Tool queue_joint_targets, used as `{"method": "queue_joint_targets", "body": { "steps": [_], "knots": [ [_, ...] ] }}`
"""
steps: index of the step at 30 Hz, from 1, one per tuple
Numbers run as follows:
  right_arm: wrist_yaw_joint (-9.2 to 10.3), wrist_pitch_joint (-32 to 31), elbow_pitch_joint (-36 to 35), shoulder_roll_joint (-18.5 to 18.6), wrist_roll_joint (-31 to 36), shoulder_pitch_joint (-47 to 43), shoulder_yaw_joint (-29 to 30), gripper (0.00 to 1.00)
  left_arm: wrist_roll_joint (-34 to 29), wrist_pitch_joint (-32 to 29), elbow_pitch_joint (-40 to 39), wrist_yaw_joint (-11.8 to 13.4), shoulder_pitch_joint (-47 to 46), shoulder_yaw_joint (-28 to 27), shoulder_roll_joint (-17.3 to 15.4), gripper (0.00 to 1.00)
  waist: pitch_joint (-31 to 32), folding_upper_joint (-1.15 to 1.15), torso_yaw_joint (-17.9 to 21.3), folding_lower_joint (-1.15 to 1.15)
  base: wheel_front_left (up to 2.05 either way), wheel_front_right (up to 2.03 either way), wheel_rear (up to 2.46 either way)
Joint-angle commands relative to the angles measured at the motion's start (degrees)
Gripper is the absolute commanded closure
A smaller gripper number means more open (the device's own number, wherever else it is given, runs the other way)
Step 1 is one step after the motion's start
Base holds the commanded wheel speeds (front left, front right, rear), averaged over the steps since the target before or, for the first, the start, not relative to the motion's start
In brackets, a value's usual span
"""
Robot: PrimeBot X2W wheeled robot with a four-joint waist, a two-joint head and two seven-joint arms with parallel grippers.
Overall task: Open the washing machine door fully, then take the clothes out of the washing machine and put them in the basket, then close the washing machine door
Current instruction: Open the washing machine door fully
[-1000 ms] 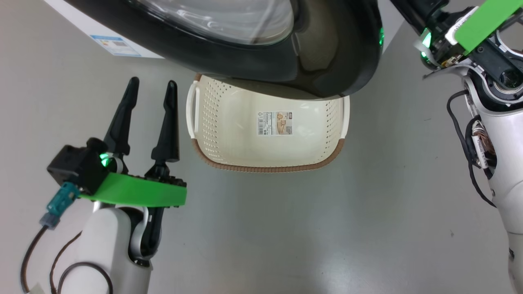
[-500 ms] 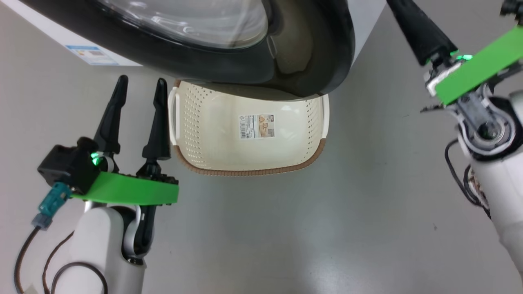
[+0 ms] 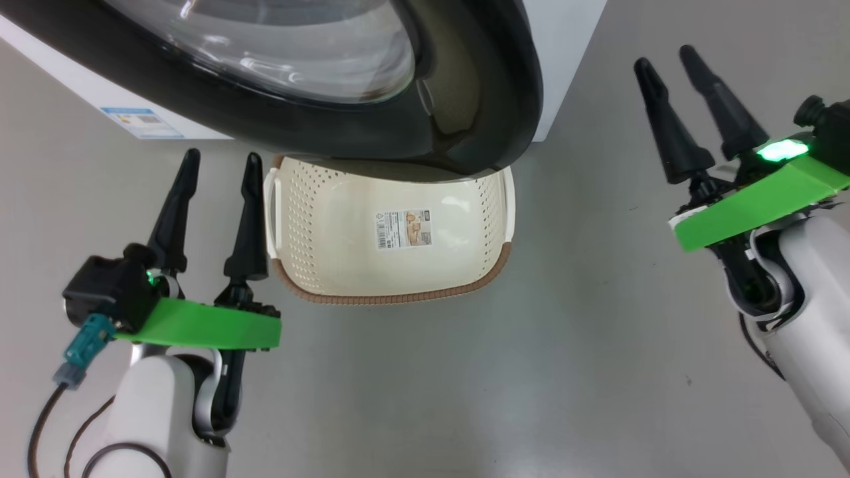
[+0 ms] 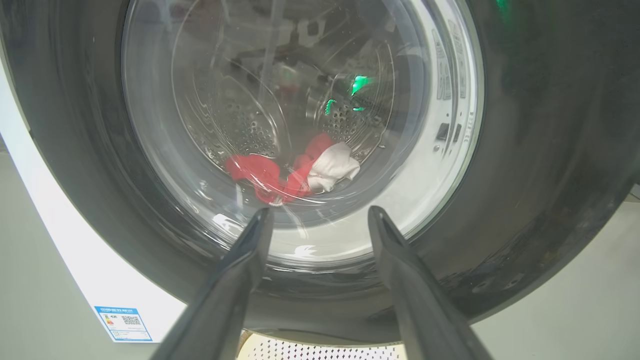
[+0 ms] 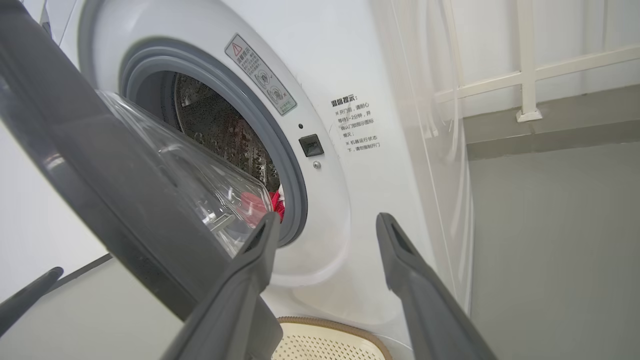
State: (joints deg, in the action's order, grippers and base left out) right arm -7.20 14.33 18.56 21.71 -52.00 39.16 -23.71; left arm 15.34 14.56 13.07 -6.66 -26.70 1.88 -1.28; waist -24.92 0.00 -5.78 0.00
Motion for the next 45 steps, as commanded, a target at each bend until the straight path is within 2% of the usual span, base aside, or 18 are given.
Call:
{"method": "queue_joint_targets", "body": {
  "steps": [1, 4, 5, 11, 15, 17, 25, 45],
  "knots": [
    [-0.29, 0.6, -1.6, -0.3, 4.0, -2.0, 2.2, 0.00, -0.5, 0.4, -1.4, -0.4, 1.3, -2.1, -1.6, 0.00, 0.4, 0.00, 0.3, 0.00, 0.00, 0.00, 0.00],
    [-0.29, 0.6, -4.1, -2.6, 11.2, -4.6, 7.6, 0.00, -0.8, 0.4, -1.6, -0.4, 1.6, -2.2, -1.6, 0.00, 0.8, 0.00, 0.3, 0.00, 0.00, 0.00, 0.00],
    [-0.29, 0.6, -4.1, -2.6, 11.2, -4.6, 7.6, 0.00, -0.8, 0.4, -1.6, -0.4, 1.6, -2.2, -1.6, 0.00, 0.8, 0.00, 0.3, 0.00, 0.00, 0.00, 0.00],
    [-0.29, 0.7, -9.8, -6.6, 22.2, -11.2, 12.9, 0.00, -0.5, 0.4, -2.3, -0.5, 2.7, -2.6, -1.6, 0.00, 1.8, 0.00, 0.5, 0.00, 0.00, 0.00, 0.00],
    [-0.29, 0.7, -13.0, -9.3, 26.7, -14.9, 14.9, 0.00, -0.5, 0.4, -3.1, -0.5, 3.7, -3.0, -1.6, 0.00, 2.3, 0.00, 0.8, 0.00, 0.00, 0.00, 0.00],
    [-0.29, 0.7, -14.9, -10.7, 27.5, -16.4, 15.8, 0.00, -0.5, 0.4, -3.3, -0.5, 4.1, -3.2, -1.6, 0.00, 2.4, 0.00, 0.9, 0.00, 0.00, 0.00, 0.00],
    [-0.29, 0.7, -17.5, -12.0, 32.4, -20.6, 16.6, 0.00, -0.5, 0.4, -4.7, -0.4, 4.9, -3.5, -1.6, 0.00, 1.9, 0.00, 1.2, 0.00, 0.00, 0.00, 0.00],
    [-0.29, 0.7, -16.8, -14.1, 32.6, -20.6, 16.1, 0.00, -0.3, 0.4, -6.9, -0.2, 6.2, -4.4, -1.6, 0.00, 0.9, 0.00, 2.3, 0.00, 0.00, 0.00, 0.00]
  ]
}}
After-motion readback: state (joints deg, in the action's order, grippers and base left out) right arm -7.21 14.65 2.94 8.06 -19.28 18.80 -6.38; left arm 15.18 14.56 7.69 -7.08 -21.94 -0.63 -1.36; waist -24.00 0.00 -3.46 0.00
